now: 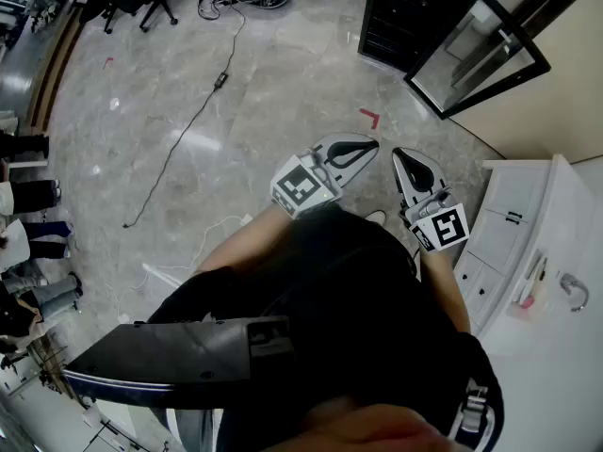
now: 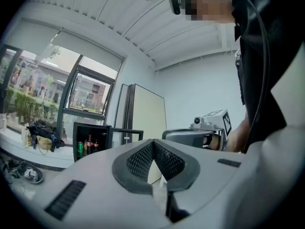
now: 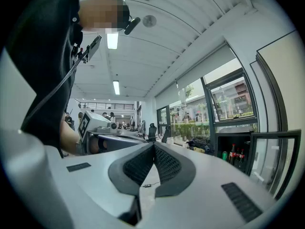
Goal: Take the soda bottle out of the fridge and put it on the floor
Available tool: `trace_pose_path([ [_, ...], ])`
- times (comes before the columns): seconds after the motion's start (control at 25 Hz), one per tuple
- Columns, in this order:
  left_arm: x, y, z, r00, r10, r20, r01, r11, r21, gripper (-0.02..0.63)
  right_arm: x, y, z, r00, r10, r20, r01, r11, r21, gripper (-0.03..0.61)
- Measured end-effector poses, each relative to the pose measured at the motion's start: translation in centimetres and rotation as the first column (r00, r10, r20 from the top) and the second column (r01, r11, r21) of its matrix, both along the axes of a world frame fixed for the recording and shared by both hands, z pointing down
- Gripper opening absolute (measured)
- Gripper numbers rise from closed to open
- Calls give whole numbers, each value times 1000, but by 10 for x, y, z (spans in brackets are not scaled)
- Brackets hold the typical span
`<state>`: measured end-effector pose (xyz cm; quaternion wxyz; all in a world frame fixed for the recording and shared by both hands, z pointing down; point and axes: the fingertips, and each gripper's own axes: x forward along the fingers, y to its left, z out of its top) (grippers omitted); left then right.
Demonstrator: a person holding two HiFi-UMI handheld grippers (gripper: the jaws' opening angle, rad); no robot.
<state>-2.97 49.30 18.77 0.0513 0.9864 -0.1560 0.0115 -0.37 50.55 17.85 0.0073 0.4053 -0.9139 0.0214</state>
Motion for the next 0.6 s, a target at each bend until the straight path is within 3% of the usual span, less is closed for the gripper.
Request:
trace_pose_path([
  [0.6, -8, 10, 1, 1000, -13, 2, 13, 1000, -5, 5, 0, 7, -1, 999, 0, 40, 0, 1000, -12, 14],
])
